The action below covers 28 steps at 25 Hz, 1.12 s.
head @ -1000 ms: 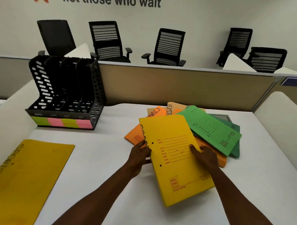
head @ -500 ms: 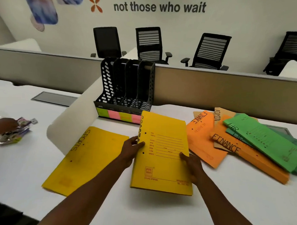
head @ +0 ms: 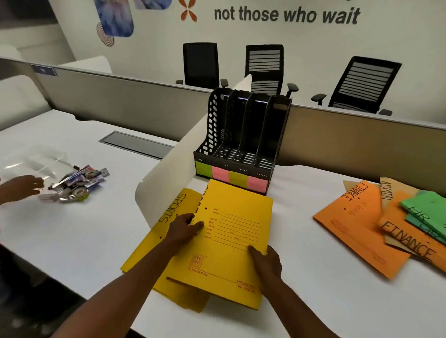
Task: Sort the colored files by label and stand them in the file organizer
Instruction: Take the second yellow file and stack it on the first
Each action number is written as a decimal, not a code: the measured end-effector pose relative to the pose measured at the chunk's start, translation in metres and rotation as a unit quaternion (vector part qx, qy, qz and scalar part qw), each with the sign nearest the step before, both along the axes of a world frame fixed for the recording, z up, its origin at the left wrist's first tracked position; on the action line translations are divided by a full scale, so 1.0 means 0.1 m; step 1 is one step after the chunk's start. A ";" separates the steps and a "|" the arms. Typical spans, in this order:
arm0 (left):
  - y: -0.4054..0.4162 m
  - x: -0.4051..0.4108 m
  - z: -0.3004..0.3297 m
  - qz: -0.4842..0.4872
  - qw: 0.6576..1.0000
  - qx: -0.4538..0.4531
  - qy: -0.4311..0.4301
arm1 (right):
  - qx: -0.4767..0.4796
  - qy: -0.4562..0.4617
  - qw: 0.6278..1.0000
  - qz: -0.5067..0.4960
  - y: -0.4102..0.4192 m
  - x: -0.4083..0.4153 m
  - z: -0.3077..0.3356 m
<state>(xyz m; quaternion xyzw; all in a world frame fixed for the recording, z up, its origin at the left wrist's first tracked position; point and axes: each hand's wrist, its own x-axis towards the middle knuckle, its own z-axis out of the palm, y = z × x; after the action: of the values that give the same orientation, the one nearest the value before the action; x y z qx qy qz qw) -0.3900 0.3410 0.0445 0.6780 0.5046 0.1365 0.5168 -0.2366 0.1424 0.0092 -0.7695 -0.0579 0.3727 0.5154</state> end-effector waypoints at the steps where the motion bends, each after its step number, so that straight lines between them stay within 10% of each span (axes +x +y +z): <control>1: 0.10 -0.10 -0.05 -0.023 0.999 0.017 0.046 | 0.003 0.000 1.000 0.003 0.08 -0.15 -0.02; 10: 0.46 -0.58 -0.35 -0.092 0.945 0.154 0.273 | -0.019 -0.030 0.999 0.000 0.45 -0.59 -0.10; 15: 0.43 -0.66 -0.53 0.067 0.951 0.113 0.279 | -0.022 -0.028 0.999 -0.009 0.53 -0.61 -0.12; 28: 0.67 -0.79 -0.43 0.042 0.973 0.133 0.186 | -0.048 -0.068 0.994 0.068 0.75 -0.73 -0.25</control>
<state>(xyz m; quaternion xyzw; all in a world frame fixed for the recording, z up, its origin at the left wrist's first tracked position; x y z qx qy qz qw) -0.4692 0.4081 0.0018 0.7326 0.5970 0.0957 0.3127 -0.3093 0.2179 -0.0155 -0.8112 -0.1272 0.3561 0.4461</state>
